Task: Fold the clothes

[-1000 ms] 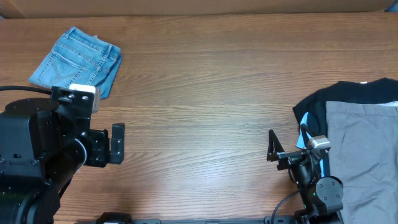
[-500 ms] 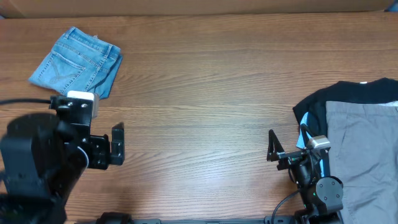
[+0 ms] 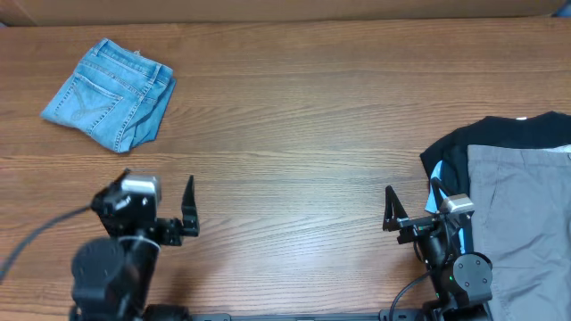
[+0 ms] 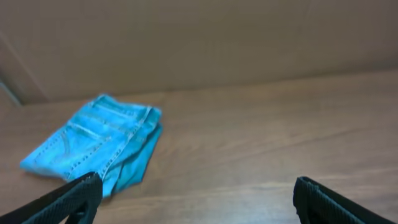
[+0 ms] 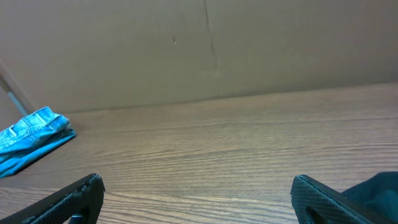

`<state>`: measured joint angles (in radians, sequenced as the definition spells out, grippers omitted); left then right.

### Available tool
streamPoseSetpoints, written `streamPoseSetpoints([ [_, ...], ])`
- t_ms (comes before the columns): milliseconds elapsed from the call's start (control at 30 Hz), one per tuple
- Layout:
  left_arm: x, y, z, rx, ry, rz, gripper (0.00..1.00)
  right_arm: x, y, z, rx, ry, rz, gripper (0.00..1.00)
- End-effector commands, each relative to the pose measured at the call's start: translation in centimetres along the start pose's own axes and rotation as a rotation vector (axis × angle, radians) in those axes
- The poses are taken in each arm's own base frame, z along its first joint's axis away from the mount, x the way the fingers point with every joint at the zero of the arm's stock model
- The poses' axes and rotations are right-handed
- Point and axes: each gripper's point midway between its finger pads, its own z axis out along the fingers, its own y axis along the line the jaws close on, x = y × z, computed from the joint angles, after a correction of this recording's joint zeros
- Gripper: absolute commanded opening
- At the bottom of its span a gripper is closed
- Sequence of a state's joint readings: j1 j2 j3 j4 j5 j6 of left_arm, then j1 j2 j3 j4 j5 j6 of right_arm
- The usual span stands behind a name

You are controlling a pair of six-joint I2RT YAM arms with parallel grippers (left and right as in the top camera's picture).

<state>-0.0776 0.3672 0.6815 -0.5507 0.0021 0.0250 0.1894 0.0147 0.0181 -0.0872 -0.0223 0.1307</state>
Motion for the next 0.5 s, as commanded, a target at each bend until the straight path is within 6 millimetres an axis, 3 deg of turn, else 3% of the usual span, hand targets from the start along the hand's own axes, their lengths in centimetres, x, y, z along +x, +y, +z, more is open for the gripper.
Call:
streamPoseSetpoints([
  [0,1.7,0.0,-0.4,0.005,-0.064,-0.011,1.00,0.0,-0.2,0.0,0.004,-0.009,0.003,1.00],
  [300,3.8,0.4,-0.3,-0.018,-0.236,-0.014,1.00,0.0,-0.2,0.0,0.004,-0.009,0.003,1.00],
  [467,5.3,0.4,1.3,-0.015,-0.243,-0.035,1.00,0.0,-0.2,0.0,0.004,-0.009,0.003,1.00],
])
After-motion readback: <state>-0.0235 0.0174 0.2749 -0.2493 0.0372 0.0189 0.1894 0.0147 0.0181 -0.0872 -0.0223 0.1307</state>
